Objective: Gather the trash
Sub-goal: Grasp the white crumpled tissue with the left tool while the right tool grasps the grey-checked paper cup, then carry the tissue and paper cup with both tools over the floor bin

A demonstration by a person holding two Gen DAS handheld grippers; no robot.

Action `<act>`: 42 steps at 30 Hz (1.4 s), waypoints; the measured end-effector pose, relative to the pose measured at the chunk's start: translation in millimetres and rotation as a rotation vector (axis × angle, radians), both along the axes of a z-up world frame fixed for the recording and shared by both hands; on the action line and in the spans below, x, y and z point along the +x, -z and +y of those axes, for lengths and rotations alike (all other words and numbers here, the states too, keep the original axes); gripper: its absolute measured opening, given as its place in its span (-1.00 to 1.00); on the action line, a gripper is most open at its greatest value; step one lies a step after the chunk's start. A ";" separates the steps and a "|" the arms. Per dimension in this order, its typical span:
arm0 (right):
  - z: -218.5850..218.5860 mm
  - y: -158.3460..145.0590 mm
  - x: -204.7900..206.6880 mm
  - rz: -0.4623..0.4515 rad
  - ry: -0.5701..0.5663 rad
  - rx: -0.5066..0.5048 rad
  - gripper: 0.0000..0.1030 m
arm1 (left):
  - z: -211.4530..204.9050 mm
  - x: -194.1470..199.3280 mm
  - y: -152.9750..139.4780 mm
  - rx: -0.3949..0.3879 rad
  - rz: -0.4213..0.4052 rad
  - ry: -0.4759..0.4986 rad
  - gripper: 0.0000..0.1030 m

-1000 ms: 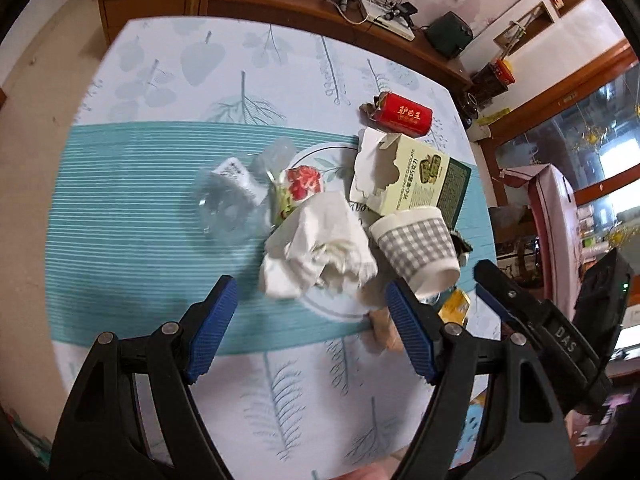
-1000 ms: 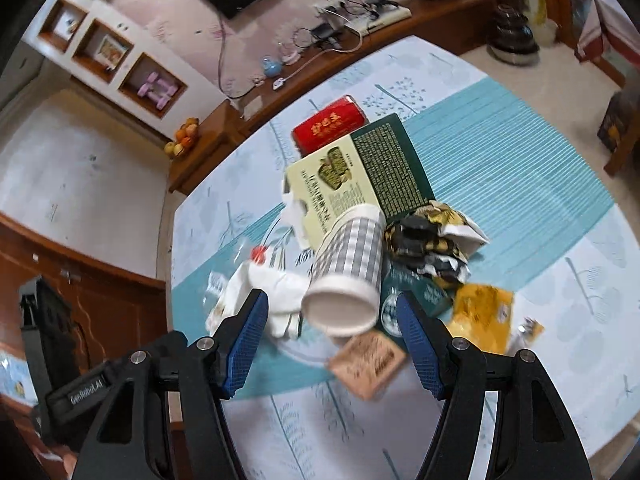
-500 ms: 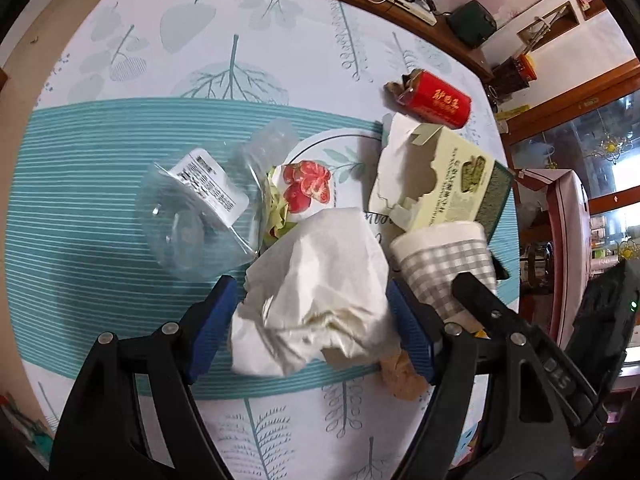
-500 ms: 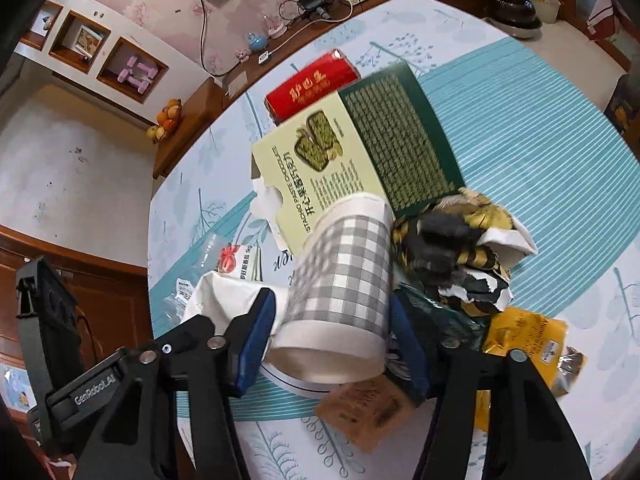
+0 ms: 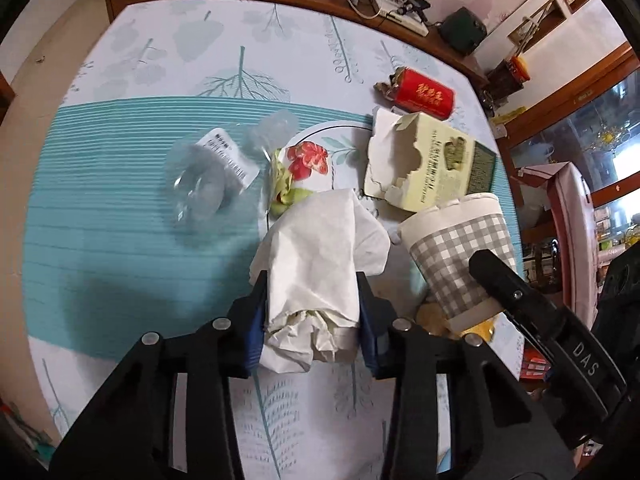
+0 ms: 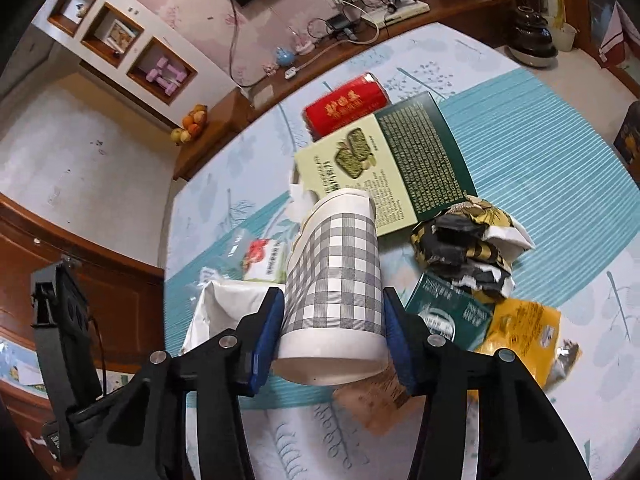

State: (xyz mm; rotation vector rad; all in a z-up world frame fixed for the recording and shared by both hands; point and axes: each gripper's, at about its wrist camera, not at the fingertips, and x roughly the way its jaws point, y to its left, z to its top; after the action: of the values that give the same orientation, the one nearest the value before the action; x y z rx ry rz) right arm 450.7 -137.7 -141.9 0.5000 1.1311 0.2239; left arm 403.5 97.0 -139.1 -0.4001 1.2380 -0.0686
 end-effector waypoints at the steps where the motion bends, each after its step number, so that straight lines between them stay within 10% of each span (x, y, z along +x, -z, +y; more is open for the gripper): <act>1: 0.3 -6.2 -7.5 -0.014 -0.001 0.005 -0.06 | 0.2 -4.2 -4.8 0.000 -0.010 0.001 -0.32; 24: -16.2 -127.0 -333.8 -0.313 -0.012 -0.076 -0.06 | -17.6 -306.1 -110.7 -0.004 -0.301 0.109 -0.32; 42: -66.8 -34.4 -504.2 -0.126 0.028 -0.124 -0.06 | -89.8 -415.5 -28.1 0.064 -0.196 0.381 -0.32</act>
State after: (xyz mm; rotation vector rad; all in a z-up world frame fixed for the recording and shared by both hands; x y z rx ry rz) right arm -53.5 -204.5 -107.5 0.3867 1.0079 0.1577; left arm -12.0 7.3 -111.0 -0.0947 1.1056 -0.3846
